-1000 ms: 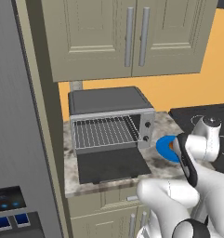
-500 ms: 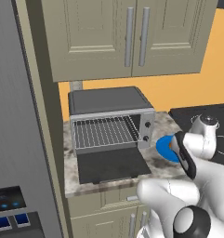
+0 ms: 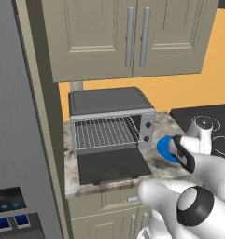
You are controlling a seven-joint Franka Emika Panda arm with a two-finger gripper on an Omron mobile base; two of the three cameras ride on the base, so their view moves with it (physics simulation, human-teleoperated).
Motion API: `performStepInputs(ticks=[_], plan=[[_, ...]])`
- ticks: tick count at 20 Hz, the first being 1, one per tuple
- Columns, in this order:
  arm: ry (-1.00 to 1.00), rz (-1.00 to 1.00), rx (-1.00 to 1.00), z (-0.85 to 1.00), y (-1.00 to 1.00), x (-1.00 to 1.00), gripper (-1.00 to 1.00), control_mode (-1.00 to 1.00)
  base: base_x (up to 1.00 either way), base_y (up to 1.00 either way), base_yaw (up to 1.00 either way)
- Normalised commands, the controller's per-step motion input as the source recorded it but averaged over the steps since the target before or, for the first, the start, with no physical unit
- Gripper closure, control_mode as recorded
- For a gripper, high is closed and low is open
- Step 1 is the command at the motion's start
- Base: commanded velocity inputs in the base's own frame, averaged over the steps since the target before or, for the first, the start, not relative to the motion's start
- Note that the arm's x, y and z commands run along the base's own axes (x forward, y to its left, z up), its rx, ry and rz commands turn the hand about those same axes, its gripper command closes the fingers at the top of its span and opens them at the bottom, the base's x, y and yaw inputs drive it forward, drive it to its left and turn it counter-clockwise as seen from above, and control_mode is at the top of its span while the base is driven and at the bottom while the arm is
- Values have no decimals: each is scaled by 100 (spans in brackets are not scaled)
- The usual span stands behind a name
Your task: Pick up the bagel from the plate, place it on the toaster oven rack, close the door, and set the timer.
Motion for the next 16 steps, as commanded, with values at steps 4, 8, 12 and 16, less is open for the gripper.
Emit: performStepInputs(ticks=[4, 8, 12, 16], plan=[[0, 0, 0, -13, 0, 33, -100, -100, 0, 0, 0], [0, 0, 0, -12, 0, 28, -100, -100, 0, 0, 0], [0, 0, 0, -11, 0, 25, -100, -100, 0, 0, 0], [0, 0, 0, -12, 0, 21, -100, -100, 0, 0, 0]])
